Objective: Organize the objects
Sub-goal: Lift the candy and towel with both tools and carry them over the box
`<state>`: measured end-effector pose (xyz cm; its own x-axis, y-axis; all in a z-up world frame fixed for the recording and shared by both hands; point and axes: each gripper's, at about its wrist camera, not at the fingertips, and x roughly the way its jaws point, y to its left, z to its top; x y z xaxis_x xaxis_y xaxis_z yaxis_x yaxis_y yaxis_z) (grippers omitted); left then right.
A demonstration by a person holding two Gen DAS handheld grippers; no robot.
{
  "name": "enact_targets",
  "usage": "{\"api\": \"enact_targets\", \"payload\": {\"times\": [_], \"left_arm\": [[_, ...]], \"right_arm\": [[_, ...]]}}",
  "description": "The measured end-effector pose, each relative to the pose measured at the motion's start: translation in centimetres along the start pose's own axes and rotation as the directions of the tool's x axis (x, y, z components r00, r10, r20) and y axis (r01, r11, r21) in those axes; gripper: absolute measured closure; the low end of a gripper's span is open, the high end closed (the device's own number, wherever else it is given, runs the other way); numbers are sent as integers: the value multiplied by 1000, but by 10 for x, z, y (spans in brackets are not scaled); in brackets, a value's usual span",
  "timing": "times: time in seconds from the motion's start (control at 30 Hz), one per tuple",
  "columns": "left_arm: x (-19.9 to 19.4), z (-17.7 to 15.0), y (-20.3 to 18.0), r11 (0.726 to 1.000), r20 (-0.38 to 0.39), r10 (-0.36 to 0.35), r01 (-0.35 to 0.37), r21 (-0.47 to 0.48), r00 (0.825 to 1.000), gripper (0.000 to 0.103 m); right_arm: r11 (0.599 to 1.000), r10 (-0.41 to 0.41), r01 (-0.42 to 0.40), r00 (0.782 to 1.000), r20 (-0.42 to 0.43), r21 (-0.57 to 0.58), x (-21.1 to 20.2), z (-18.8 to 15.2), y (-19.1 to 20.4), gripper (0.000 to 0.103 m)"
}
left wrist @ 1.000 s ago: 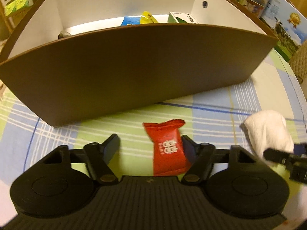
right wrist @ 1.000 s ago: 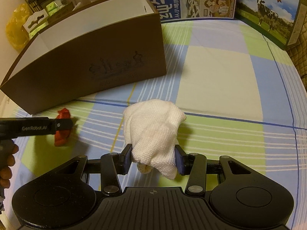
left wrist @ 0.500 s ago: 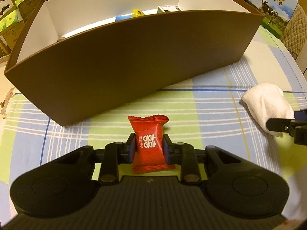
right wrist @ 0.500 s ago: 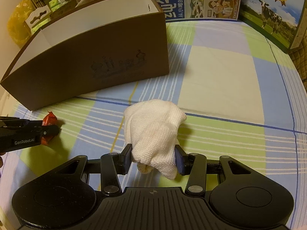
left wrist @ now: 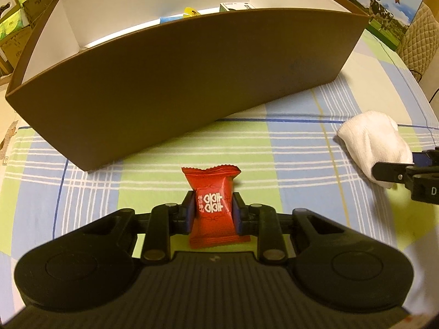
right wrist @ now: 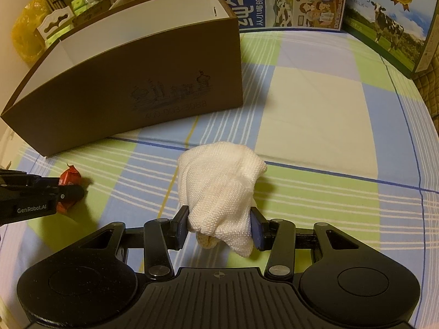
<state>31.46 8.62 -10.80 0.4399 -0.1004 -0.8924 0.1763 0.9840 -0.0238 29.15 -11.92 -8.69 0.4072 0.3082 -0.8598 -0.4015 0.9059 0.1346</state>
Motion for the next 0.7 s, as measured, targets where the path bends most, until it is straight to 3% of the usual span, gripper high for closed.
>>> {"api": "enact_targets", "payload": {"times": [0.3,0.7], "left_arm": [[-11,-7,3,1000,4,3,-3,-9,1000,81],[-30,-15,6,1000,22,-1,2,-24,1000,81]], "right_arm": [[1000,5,-5,1000,-4,-14,-2,-3,5,61],[996,89,-89,996,-9,-22,-12,-11,23,62]]}}
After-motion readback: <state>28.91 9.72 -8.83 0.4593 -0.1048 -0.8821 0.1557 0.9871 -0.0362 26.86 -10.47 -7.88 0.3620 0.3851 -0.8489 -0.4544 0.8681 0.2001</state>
